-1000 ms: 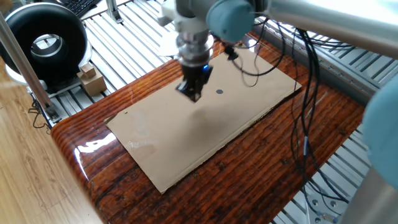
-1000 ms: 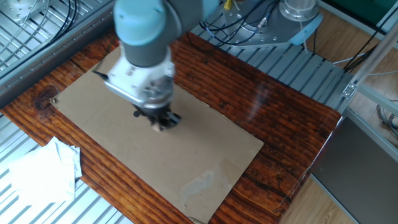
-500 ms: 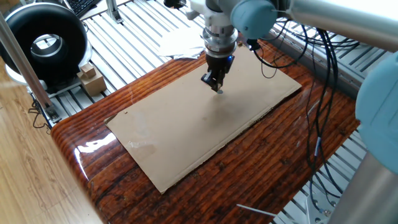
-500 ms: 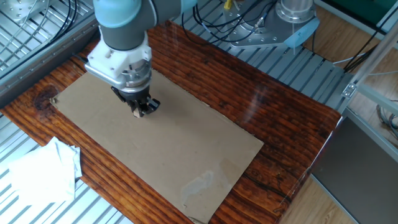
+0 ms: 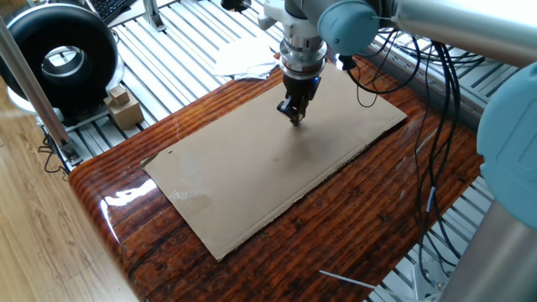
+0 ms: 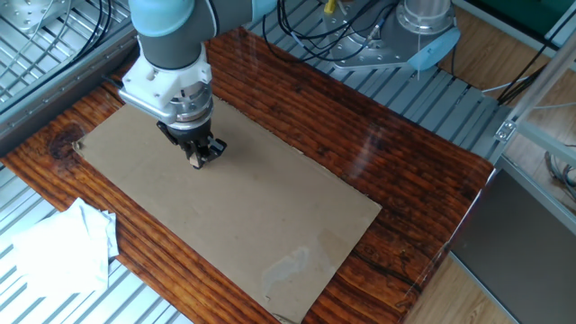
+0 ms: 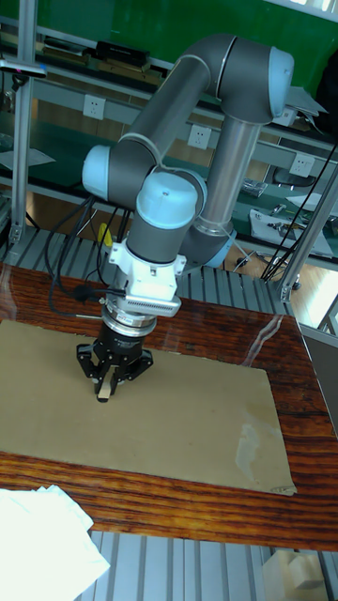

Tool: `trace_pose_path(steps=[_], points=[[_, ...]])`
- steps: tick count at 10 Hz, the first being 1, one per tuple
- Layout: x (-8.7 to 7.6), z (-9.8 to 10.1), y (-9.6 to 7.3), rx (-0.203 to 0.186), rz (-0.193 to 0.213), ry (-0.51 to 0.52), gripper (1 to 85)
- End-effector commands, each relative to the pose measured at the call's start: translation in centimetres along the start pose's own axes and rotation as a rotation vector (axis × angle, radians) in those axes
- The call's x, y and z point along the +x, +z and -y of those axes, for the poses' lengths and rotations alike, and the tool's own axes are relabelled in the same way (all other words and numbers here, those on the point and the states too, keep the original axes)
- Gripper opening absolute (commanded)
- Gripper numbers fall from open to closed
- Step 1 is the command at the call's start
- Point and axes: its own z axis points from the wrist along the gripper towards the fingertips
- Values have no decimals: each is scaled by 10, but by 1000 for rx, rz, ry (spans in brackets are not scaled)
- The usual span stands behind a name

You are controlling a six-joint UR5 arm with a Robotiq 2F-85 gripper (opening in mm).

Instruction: Grab the block and place it at the designated location

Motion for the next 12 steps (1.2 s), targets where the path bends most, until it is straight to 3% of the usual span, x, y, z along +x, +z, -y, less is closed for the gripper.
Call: trace_pose_path(steps=[1, 8, 12], points=[[-2, -4, -1, -22, -1, -19, 10], [1, -1, -1, -13, -18, -44, 10], [-4, 3, 0, 1, -1, -52, 10]])
